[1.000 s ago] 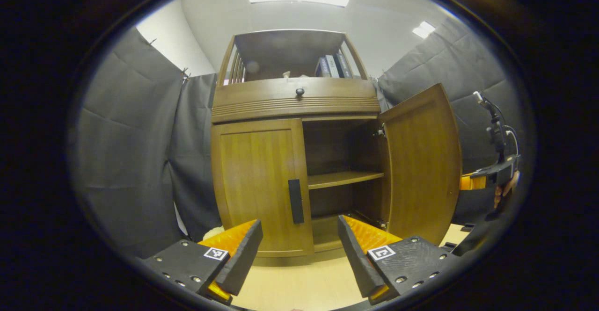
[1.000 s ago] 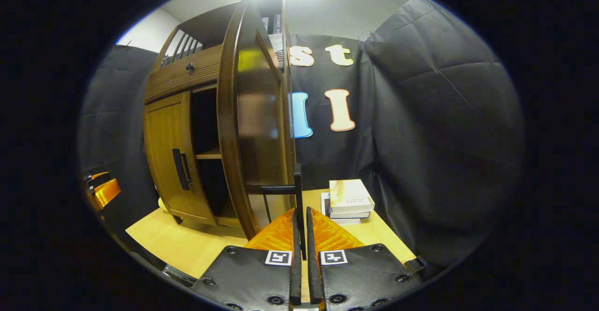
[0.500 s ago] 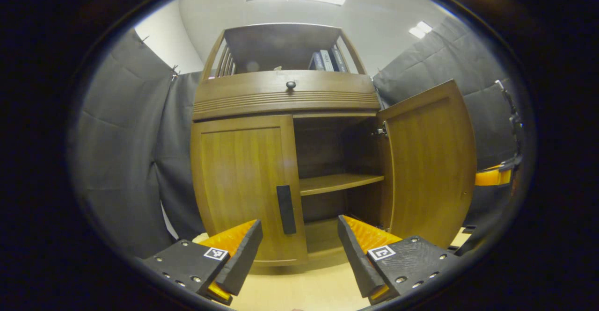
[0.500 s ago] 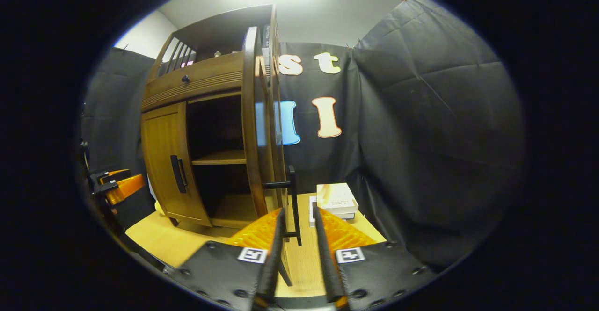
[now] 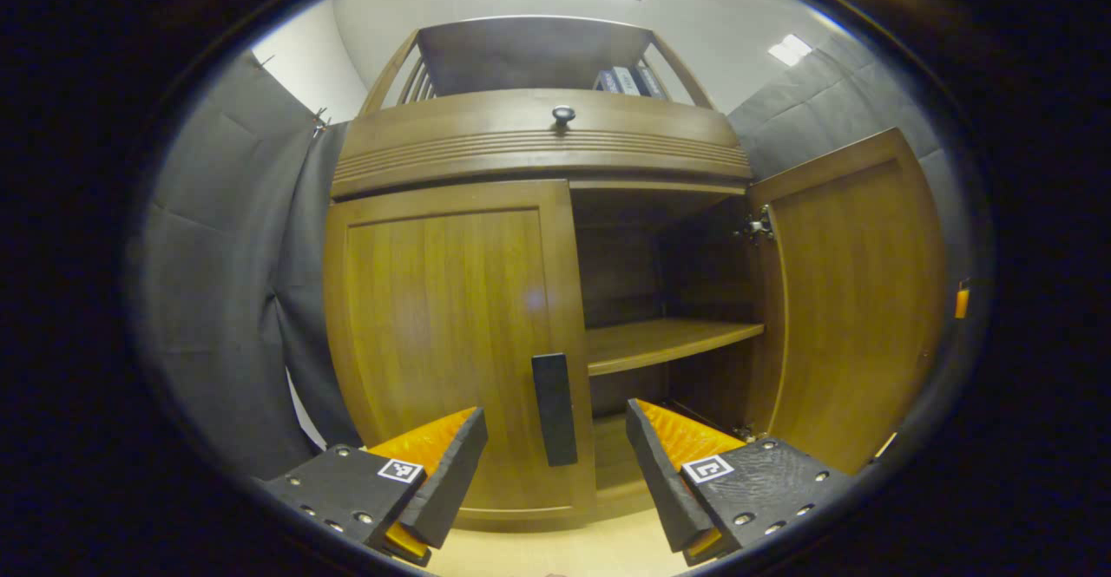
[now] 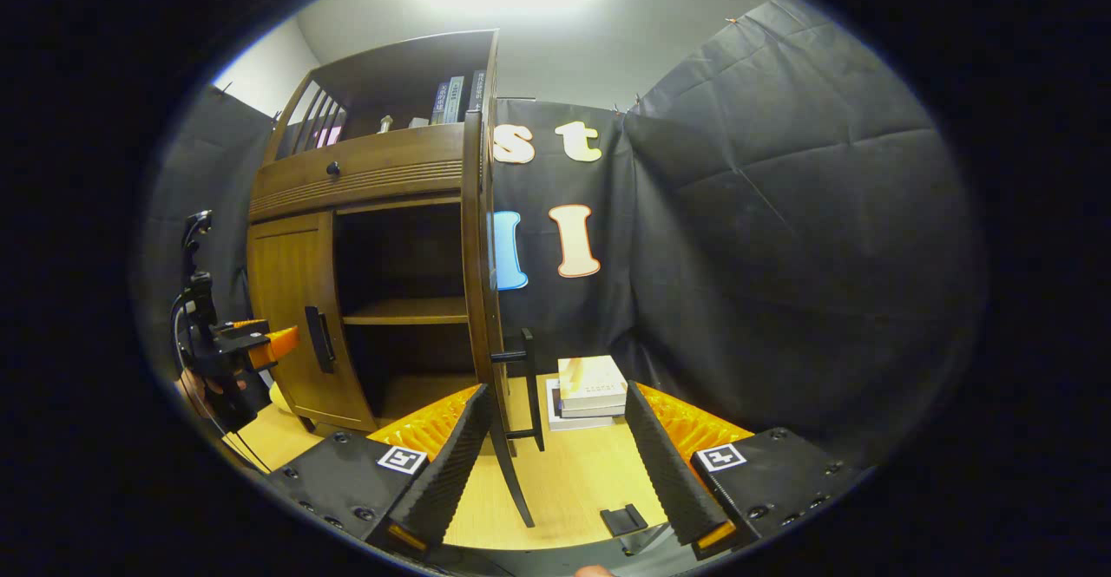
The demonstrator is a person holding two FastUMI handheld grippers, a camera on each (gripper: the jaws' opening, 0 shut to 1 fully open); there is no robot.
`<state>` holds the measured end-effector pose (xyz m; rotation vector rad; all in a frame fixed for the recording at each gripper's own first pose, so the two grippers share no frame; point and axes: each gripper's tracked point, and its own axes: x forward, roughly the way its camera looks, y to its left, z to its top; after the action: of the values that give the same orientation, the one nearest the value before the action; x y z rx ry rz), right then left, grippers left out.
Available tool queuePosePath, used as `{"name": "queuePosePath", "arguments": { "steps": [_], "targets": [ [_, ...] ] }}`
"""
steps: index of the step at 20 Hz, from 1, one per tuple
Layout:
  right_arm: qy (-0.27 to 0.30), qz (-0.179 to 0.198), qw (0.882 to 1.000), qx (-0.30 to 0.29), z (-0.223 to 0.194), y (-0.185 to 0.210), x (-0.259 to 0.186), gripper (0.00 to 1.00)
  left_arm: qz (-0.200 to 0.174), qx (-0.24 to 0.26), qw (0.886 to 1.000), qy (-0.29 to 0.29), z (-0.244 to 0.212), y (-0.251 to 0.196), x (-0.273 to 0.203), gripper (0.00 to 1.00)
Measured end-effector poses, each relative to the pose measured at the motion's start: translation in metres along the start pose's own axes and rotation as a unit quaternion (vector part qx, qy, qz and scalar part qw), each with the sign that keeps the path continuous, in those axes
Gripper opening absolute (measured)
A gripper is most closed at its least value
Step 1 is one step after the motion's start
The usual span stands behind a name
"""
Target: Open the right door of the double-door shoe cabinet with the right hand, and open the left door with the left hand.
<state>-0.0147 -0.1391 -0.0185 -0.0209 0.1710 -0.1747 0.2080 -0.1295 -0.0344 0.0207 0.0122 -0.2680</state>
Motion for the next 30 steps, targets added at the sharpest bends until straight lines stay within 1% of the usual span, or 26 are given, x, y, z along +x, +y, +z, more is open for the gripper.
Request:
{"name": "queuePosePath", "arguments": {
  "steps": [2, 3, 4, 5, 6, 7, 8, 9, 10, 11, 12, 13, 14, 15, 16, 17, 19, 20, 21, 22, 23, 24, 25, 30],
  "targets": [
    [0.001, -0.007, 1.0, -0.012, 0.0, 0.004, -0.003, 0.97, -0.004, -0.002, 1.0, 0.007, -0.009, 0.001, 0.024, 0.9],
    [0.002, -0.012, 1.0, -0.014, -0.002, 0.006, -0.002, 0.92, -0.006, -0.002, 1.0, 0.008, -0.011, 0.001, 0.035, 0.91],
    [0.004, -0.019, 1.0, -0.018, -0.003, 0.007, -0.003, 0.97, -0.005, -0.001, 1.0, 0.012, -0.015, 0.003, 0.045, 0.91],
    [0.006, -0.023, 0.999, -0.021, -0.004, 0.008, -0.002, 0.97, -0.005, -0.002, 1.0, 0.014, -0.018, 0.004, 0.054, 0.91],
    [0.009, -0.025, 0.999, -0.023, -0.006, 0.01, -0.003, 0.92, -0.003, -0.003, 1.0, 0.019, -0.022, 0.004, 0.063, 0.91],
    [0.012, -0.026, 0.999, -0.024, -0.009, 0.012, -0.003, 0.92, -0.002, -0.003, 1.0, 0.024, -0.025, 0.005, 0.07, 0.91],
    [0.014, -0.029, 0.999, -0.026, -0.01, 0.013, -0.003, 1.0, -0.001, -0.003, 1.0, 0.028, -0.03, 0.005, 0.075, 0.91],
    [0.017, -0.035, 0.999, -0.03, -0.012, 0.012, -0.004, 0.92, -0.003, -0.005, 0.999, 0.032, -0.033, 0.003, 0.078, 0.9],
    [0.021, -0.038, 0.998, -0.034, -0.015, 0.013, -0.004, 0.97, -0.007, -0.008, 0.999, 0.036, -0.037, 0.001, 0.082, 0.85],
    [0.024, -0.038, 0.998, -0.038, -0.018, 0.015, -0.005, 0.98, -0.007, -0.01, 0.999, 0.037, -0.038, 0.0, 0.084, 0.79],
    [0.025, -0.038, 0.998, -0.043, -0.019, 0.017, -0.005, 0.94, -0.002, -0.011, 0.999, 0.035, -0.041, 0.002, 0.089, 0.73],
    [0.027, -0.036, 0.998, -0.046, -0.021, 0.018, -0.005, 0.99, 0.0, -0.012, 0.999, 0.036, -0.042, 0.003, 0.09, 0.68],
    [0.027, -0.035, 0.998, -0.047, -0.021, 0.02, -0.005, 0.96, 0.004, -0.01, 0.999, 0.038, -0.046, 0.004, 0.093, 0.62],
    [0.027, -0.036, 0.998, -0.047, -0.022, 0.02, -0.004, 0.99, 0.007, -0.006, 0.999, 0.038, -0.049, 0.006, 0.096, 0.57],
    [0.026, -0.034, 0.998, -0.046, -0.022, 0.02, -0.002, 0.96, -0.002, -0.019, 0.999, 0.037, -0.045, 0.001, 0.09, 0.51],
    [0.027, -0.031, 0.998, -0.043, -0.023, 0.02, -0.001, 0.96, 0.005, -0.021, 0.999, 0.038, -0.05, -0.001, 0.108, 0.45],
    [0.025, -0.025, 0.999, -0.038, -0.021, 0.022, 0.002, 0.97, 0.009, -0.02, 0.999, 0.04, -0.048, 0.001, 0.103, 0.34],
    [0.024, -0.021, 0.999, -0.035, -0.02, 0.023, 0.003, 0.99, 0.009, -0.031, 0.998, 0.046, -0.049, -0.001, 0.1, 0.29],
    [0.021, -0.016, 0.999, -0.034, -0.02, 0.024, 0.003, 0.99, 0.009, -0.037, 0.998, 0.049, -0.049, -0.001, 0.097, 0.23],
    [0.018, -0.014, 0.999, -0.035, -0.018, 0.024, 0.003, 0.99, 0.008, -0.04, 0.998, 0.054, -0.047, -0.001, 0.093, 0.23],
    [0.014, -0.012, 0.999, -0.037, -0.015, 0.021, 0.003, 0.99, 0.006, -0.037, 0.998, 0.053, -0.046, -0.001, 0.091, 0.18],
    [0.01, -0.008, 0.999, -0.037, -0.013, 0.021, 0.002, 0.97, 0.005, -0.038, 0.998, 0.051, -0.045, 0.0, 0.085, 0.15],
    [0.006, -0.003, 0.999, -0.036, -0.011, 0.021, 0.002, 0.99, 0.004, -0.04, 0.998, 0.049, -0.044, 0.0, 0.075, 0.15],
    [-0.001, 0.025, 0.999, -0.031, -0.012, 0.02, -0.002, 0.99, 0.024, -0.044, 0.997, 0.054, -0.043, 0.011, 0.025, 0.15]
  ]
}}
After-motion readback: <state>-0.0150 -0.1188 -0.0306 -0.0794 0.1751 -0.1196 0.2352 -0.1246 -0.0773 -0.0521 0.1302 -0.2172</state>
